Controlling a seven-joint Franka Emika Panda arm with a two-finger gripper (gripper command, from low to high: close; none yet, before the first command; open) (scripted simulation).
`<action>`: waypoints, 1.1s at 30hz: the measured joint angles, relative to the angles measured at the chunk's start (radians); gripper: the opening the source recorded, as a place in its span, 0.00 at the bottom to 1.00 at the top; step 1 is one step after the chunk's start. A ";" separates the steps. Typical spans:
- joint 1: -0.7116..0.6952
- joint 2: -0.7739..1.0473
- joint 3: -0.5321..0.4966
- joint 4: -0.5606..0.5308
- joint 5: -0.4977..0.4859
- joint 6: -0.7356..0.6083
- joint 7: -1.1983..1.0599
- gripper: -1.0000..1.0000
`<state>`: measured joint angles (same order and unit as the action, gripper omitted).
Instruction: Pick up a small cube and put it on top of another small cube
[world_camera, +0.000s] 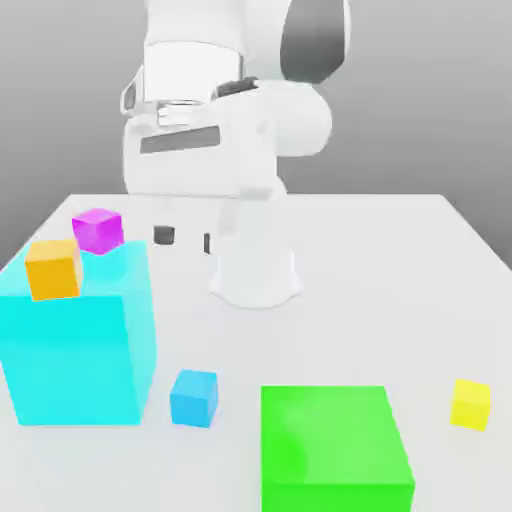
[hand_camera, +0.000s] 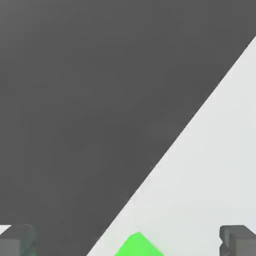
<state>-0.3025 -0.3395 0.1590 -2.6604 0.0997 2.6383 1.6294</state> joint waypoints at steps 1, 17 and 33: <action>-0.013 0.022 0.008 -0.017 0.000 0.017 0.044 0.50; -0.123 0.436 -0.009 -0.212 -0.184 0.330 0.714 0.50; -0.063 0.423 -0.059 -0.216 -0.149 0.322 0.692 0.00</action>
<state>-0.3651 0.0832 0.1004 -2.8760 -0.0490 2.9606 2.3214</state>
